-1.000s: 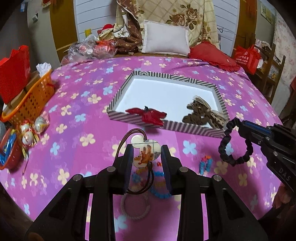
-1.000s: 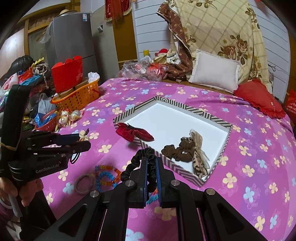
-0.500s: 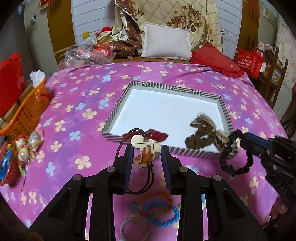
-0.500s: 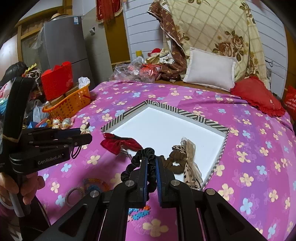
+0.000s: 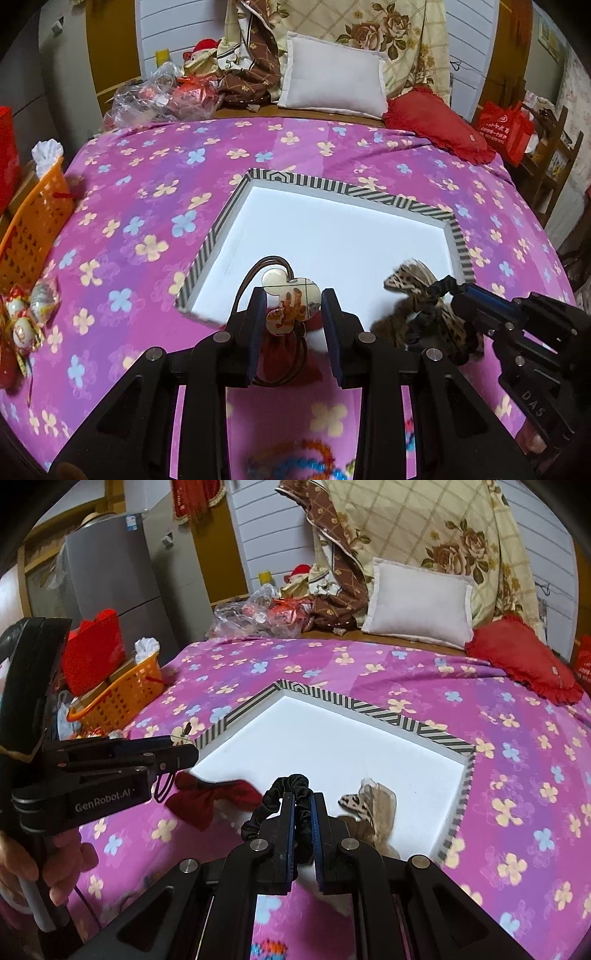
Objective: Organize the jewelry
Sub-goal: 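Carry the charm hair tie with the left tool into the tray while the right tool carries the scrunchie, then open the left tool to drop the charm hair tie while the right tool releases the scrunchie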
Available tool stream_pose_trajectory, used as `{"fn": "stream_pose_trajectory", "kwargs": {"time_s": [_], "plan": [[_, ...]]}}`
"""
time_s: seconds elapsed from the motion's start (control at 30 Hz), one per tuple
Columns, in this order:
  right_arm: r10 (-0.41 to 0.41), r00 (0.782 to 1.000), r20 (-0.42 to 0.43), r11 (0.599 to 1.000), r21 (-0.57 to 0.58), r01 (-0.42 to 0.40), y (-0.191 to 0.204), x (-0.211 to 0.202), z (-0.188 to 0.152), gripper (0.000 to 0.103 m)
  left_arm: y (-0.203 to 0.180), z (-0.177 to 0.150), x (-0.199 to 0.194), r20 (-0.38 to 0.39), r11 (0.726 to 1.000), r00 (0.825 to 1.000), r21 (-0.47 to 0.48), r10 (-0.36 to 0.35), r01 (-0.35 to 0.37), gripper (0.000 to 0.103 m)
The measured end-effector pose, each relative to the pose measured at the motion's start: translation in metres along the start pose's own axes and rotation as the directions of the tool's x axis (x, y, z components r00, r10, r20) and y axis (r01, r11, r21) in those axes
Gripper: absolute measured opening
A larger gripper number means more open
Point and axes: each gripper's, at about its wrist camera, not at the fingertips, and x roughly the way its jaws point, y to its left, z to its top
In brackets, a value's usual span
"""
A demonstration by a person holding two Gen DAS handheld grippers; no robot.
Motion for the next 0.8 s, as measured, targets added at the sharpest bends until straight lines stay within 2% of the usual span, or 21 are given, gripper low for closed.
{"fn": "stream_pose_trajectory", "kwargs": {"time_s": [0.23,0.43,0.63,0.7,0.73,0.77,0.8], "plan": [[0.028,0.999,-0.044,0.996,0.082,-0.024,-0.019,0.042,0.01,0.008,0.003,0.014,0.04,-0.055,0.999,0.998,-0.035,-0.012,0.01,0.029],[-0.004,0.994,-0.106,0.996,0.087,0.014,-0.026,0.079,0.004,0.008,0.011,0.014,0.074,-0.103,0.998,0.995,-0.064,0.003,-0.01,0.029],[-0.033,0.991,-0.129,0.994,0.094,0.046,-0.033,0.092,-0.004,0.008,0.02,0.01,0.095,-0.13,0.996,0.991,-0.09,0.002,-0.014,0.029],[-0.041,0.99,-0.137,0.994,0.095,0.054,-0.034,0.09,-0.005,0.015,0.024,0.009,0.096,-0.132,0.994,0.991,-0.112,-0.022,0.008,0.029],[-0.043,0.99,-0.133,0.994,0.095,0.056,-0.034,0.088,-0.006,0.028,0.026,0.009,0.096,-0.128,0.992,0.991,-0.127,-0.042,0.026,0.029],[-0.043,0.991,-0.126,0.994,0.096,0.055,-0.033,0.085,-0.007,0.042,0.028,0.008,0.095,-0.127,0.99,0.99,-0.136,-0.054,0.036,0.034],[-0.038,0.993,-0.111,0.994,0.1,0.05,-0.033,0.08,-0.007,0.046,0.029,0.009,0.094,-0.127,0.989,0.99,-0.143,-0.062,0.043,0.045]]}}
